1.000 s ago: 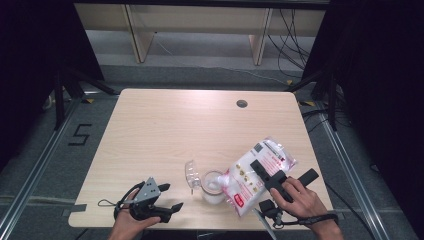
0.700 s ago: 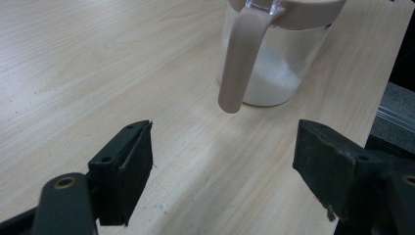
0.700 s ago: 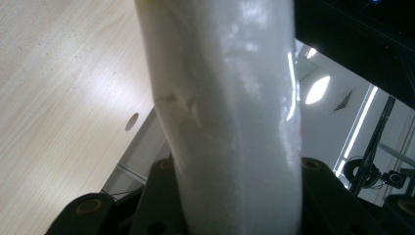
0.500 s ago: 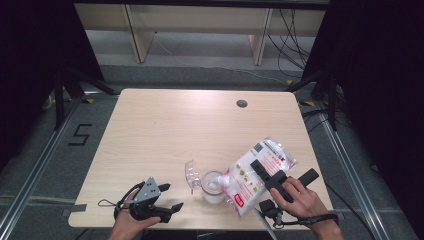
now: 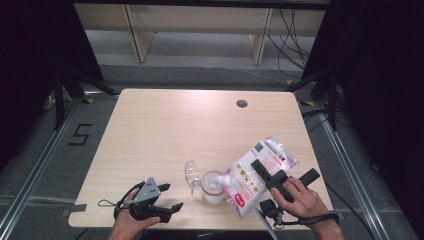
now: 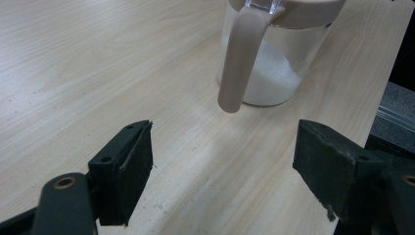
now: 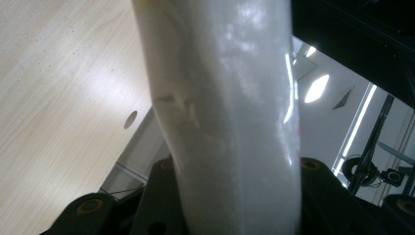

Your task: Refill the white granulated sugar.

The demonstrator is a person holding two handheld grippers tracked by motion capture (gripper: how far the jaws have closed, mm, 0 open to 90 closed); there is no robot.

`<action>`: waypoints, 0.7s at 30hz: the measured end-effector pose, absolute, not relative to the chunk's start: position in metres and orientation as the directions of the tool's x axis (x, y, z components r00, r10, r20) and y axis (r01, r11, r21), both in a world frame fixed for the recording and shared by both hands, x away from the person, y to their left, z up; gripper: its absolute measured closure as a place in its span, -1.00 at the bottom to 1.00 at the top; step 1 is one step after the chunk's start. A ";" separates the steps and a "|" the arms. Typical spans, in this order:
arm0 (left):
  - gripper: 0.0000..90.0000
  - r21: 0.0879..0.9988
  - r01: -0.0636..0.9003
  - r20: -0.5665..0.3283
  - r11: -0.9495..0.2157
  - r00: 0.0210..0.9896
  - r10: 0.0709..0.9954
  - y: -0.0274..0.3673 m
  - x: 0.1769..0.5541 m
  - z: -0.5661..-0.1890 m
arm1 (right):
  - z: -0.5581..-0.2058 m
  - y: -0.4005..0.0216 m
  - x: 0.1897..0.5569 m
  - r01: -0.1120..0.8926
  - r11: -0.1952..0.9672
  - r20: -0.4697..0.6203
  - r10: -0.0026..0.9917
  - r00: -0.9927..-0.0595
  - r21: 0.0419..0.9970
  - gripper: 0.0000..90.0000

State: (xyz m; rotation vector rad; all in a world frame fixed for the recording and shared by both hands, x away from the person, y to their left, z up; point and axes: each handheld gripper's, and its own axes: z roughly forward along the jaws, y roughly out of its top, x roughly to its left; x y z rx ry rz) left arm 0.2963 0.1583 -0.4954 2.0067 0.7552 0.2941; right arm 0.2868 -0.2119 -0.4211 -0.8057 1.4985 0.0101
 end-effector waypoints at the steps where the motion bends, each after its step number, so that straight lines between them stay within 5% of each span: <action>1: -0.51 0.843 0.391 -0.092 -0.370 0.782 0.617 0.158 0.296 -0.495 | -0.421 -0.212 0.287 -0.478 0.745 -0.876 -0.466 0.124 -0.465 0.57; 21: -0.51 0.842 0.392 -0.093 -0.371 0.782 0.616 0.158 0.296 -0.496 | -0.422 -0.212 0.287 -0.483 0.748 -0.880 -0.461 0.114 -0.455 0.60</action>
